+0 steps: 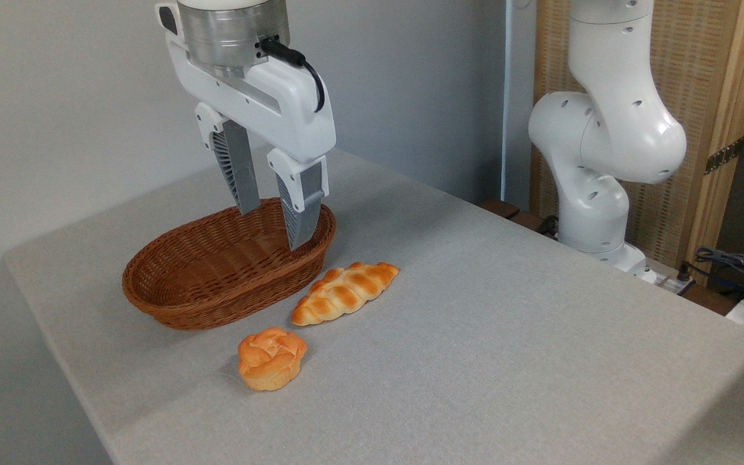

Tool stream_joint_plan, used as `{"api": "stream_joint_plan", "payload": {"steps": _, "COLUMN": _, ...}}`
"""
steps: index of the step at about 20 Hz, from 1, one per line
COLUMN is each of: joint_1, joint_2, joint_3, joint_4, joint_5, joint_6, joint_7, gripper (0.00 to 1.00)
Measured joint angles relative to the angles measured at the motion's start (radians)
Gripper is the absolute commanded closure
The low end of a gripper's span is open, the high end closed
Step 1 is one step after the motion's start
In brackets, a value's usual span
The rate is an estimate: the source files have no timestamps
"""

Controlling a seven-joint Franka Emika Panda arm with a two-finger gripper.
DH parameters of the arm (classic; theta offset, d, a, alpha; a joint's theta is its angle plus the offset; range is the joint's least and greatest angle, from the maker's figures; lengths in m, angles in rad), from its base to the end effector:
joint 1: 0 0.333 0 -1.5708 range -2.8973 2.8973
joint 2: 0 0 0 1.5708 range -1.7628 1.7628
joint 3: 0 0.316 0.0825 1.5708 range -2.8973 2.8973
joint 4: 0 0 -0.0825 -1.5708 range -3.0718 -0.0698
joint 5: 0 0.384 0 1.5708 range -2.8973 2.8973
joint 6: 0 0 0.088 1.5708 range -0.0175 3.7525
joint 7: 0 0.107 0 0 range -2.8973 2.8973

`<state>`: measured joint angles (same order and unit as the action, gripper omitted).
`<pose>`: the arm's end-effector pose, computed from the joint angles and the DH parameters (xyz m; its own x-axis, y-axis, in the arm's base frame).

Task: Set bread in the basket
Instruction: 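Move the open gripper from above the basket toward the braided roll, then lower the gripper onto the braided roll and close on it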

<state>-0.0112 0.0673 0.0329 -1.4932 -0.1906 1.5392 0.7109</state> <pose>0.5727 -0.0090 0.6223 0.7701 -0.6290 0.1065 -0.6377 -0.7545 0.1554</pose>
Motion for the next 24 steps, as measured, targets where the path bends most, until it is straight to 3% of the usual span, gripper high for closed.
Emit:
{"api": "stream_joint_plan", "payload": {"steps": 12, "joint_1": -0.003, "joint_2": -0.033, "joint_3": -0.033, "joint_4": -0.078, "joint_5": 0.001, "joint_6": 0.061, "joint_7": 0.001, "gripper": 0.00}}
{"api": "stream_joint_plan", "payload": {"steps": 16, "joint_1": -0.002, "joint_2": -0.149, "joint_3": -0.052, "joint_4": -0.272, "joint_5": 0.001, "joint_6": 0.155, "joint_7": 0.045, "gripper": 0.00}}
{"api": "stream_joint_plan", "payload": {"steps": 20, "joint_1": -0.004, "joint_2": -0.255, "joint_3": -0.101, "joint_4": -0.478, "joint_5": 0.002, "joint_6": 0.193, "joint_7": 0.184, "gripper": 0.00}}
{"api": "stream_joint_plan", "payload": {"steps": 24, "joint_1": -0.005, "joint_2": -0.301, "joint_3": -0.138, "joint_4": -0.637, "joint_5": 0.016, "joint_6": 0.235, "joint_7": 0.280, "gripper": 0.00}}
